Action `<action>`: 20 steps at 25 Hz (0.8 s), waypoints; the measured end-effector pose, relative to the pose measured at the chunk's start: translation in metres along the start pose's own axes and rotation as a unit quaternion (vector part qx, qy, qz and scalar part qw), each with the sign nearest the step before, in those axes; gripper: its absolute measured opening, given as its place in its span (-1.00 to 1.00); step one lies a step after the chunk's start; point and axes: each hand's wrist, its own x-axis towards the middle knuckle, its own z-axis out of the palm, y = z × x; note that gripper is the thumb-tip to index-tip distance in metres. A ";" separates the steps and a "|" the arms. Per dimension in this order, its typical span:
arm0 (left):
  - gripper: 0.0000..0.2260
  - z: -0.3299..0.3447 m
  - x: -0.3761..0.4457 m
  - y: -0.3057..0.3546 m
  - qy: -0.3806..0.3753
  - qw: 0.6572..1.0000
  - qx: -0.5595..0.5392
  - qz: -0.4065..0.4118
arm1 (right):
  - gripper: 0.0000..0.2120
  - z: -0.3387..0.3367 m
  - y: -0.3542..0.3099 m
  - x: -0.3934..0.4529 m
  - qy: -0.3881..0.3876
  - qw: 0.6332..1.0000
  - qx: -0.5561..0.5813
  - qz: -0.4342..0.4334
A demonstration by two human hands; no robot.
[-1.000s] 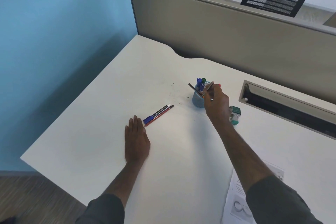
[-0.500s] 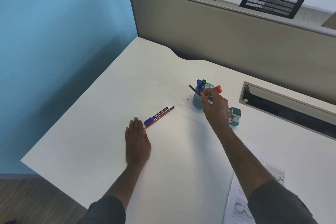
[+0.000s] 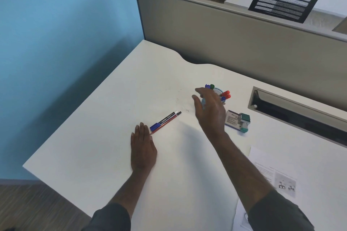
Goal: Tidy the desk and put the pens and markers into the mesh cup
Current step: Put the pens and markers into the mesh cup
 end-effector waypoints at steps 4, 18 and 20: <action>-0.56 0.000 0.000 0.000 -0.006 1.000 0.007 -0.002 | -0.79 0.035 -0.015 -0.017 -0.114 0.992 0.003 -0.053; -0.56 0.003 -0.001 -0.002 0.012 1.000 -0.009 0.006 | -0.57 0.107 -0.007 -0.052 -0.415 0.870 -0.134 -0.228; -0.54 0.003 -0.001 -0.002 0.008 1.000 -0.006 0.006 | -0.58 0.108 -0.005 -0.053 -0.413 0.875 -0.128 -0.217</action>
